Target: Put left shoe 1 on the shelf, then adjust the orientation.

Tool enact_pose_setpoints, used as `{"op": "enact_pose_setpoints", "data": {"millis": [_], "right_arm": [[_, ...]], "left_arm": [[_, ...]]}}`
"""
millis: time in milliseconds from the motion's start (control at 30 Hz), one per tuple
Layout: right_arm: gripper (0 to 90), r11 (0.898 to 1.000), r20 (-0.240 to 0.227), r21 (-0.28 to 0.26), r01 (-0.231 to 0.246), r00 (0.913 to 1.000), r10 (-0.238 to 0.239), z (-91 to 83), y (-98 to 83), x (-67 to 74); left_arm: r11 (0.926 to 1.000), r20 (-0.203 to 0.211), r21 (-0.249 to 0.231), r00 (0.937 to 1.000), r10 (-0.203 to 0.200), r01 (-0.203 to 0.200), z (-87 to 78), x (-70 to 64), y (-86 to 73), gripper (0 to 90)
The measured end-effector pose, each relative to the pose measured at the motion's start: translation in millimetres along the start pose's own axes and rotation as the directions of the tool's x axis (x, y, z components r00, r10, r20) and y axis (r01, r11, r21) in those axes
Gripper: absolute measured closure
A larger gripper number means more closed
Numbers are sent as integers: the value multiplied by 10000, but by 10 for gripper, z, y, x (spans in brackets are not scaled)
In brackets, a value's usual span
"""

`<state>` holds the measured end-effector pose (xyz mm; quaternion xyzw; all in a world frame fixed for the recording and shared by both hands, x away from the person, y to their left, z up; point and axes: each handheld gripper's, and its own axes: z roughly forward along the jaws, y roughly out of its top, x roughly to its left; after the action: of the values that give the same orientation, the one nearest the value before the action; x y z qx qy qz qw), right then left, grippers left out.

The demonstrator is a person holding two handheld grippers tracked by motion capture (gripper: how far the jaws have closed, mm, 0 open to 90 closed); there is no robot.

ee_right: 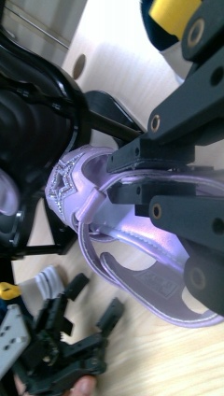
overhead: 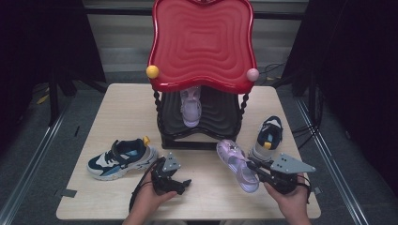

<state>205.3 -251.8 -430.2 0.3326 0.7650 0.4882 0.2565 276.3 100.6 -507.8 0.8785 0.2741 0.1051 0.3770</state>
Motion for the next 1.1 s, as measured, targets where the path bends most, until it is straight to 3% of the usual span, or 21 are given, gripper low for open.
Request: {"op": "enact_pose_setpoints", "data": {"millis": [533, 1100], "right_arm": [[838, 9958, 465, -795, -443, 9978, 481, 31, 228, 15], [838, 9904, 1108, -1334, -375, 9925, 525, 121, 396, -6]], "left_arm": [[10000, 3, -1, 10000, 4, -4, 1, 0, 1, 147], [10000, 7, -1, 10000, 2, -2, 2, 0, 1, 147]]}}
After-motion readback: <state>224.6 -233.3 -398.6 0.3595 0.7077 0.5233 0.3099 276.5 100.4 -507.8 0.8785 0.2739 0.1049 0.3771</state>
